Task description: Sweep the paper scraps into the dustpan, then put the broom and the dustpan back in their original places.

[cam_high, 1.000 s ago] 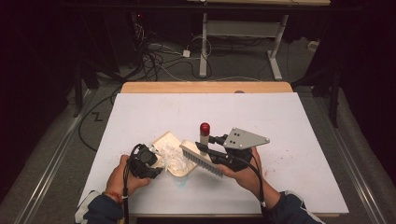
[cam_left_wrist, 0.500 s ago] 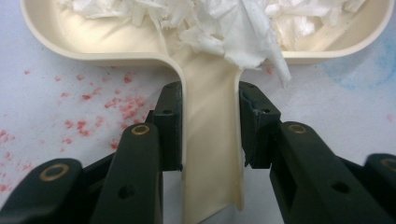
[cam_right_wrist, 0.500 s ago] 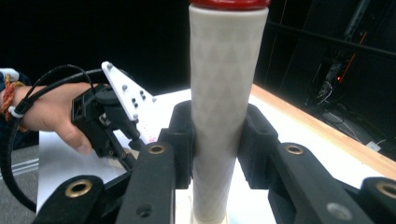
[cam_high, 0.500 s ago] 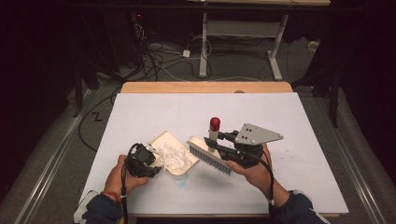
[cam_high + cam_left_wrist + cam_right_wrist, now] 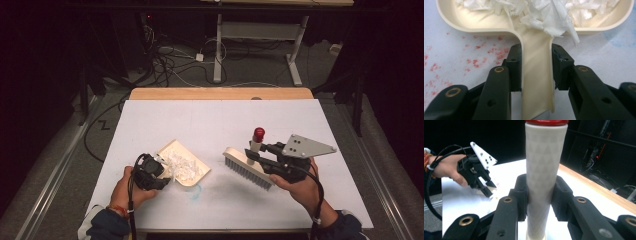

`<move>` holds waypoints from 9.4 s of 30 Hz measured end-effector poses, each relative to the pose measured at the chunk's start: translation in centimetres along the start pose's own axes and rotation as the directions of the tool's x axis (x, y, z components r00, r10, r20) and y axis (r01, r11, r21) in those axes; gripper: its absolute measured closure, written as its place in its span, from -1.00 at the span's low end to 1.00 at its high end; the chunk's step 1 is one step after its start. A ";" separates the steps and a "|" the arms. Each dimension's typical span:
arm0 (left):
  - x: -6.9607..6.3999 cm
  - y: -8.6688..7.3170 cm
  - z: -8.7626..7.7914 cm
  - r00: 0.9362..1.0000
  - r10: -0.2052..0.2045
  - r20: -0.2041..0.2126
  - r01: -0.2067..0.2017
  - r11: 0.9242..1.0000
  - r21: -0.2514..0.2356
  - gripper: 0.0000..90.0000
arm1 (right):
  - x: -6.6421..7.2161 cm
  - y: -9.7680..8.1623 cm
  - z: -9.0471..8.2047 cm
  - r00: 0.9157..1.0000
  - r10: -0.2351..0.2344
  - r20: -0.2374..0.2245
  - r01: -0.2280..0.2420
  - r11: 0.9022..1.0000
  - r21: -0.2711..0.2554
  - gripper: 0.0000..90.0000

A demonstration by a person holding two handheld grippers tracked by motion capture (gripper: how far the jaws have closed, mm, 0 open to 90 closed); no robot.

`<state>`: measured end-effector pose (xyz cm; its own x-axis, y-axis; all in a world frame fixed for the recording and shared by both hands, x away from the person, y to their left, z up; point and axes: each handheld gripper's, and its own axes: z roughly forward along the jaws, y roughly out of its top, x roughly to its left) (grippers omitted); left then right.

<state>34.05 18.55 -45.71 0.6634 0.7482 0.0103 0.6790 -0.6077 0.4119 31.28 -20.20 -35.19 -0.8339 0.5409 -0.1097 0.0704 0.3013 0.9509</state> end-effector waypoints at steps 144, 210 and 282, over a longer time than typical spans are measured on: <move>-4.1 -3.9 -0.8 0.985 0.053 -0.164 -0.123 0.883 -0.453 -0.56 | -9.1 -2.9 1.1 0.916 0.079 0.394 -0.104 0.994 0.041 -0.22; -4.4 -3.8 -0.5 0.977 0.096 -0.188 -0.169 0.888 -0.427 -0.58 | -3.3 -5.0 -5.3 0.929 -0.119 0.351 0.079 0.989 0.124 -0.48; -5.0 -3.6 -0.2 0.975 0.130 -0.182 -0.196 0.887 -0.418 -0.59 | -2.1 -13.3 -9.1 0.917 -0.061 0.393 -0.027 0.976 0.215 -0.55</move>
<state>28.22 17.11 -47.03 0.6779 0.6984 0.2293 0.3407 -0.5749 0.7440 27.08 -32.48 -44.96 -0.5540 0.7868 -0.2722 0.2090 0.4479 0.8693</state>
